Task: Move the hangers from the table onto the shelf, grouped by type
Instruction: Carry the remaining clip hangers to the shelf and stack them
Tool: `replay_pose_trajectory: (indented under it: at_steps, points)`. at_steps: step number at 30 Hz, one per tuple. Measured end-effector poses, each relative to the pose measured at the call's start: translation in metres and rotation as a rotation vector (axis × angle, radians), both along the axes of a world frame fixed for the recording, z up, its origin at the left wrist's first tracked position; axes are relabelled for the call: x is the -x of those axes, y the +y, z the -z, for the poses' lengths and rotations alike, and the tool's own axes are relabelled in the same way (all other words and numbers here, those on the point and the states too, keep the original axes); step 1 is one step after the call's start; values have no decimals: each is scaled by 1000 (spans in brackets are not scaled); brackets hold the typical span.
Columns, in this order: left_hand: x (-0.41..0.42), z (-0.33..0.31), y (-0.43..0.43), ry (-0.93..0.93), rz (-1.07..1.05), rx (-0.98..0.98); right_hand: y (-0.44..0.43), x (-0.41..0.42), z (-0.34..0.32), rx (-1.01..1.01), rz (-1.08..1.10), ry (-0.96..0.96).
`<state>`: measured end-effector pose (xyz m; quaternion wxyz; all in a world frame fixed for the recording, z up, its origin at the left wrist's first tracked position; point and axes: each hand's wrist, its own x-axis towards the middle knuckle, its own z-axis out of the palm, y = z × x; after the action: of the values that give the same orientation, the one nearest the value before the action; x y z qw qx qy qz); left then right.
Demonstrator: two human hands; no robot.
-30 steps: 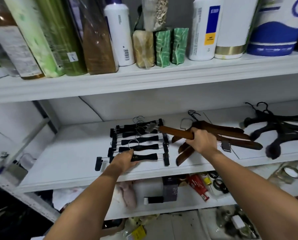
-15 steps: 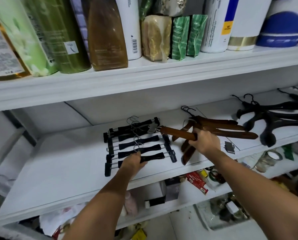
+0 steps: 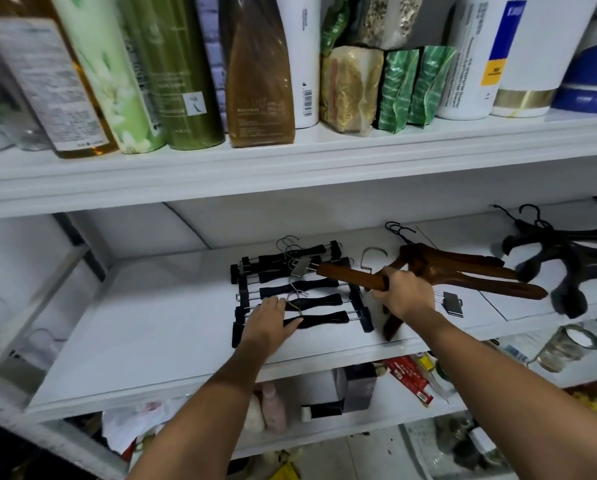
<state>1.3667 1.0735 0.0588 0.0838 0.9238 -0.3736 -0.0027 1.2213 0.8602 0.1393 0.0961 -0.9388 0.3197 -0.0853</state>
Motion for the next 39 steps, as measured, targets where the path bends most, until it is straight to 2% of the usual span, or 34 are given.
replay_pose_trajectory:
  at_steps: [8, 12, 19, 28, 39]
  points:
    - [1, -51, 70, -171, -255, 63, 32, -26, -6, 33, -192, 24]
    - [6, -80, 90, -241, -260, 135, 60, -40, -6, 8, -297, 23]
    - [8, -98, 131, -273, -266, 108, 122, -70, -3, 34, -446, 46]
    - [-42, -86, 233, -186, -364, 87, 217, -134, 14, -10, -508, 104]
    - [-134, -40, 281, 9, -122, -87, 316, -214, 51, -63, -454, 124]
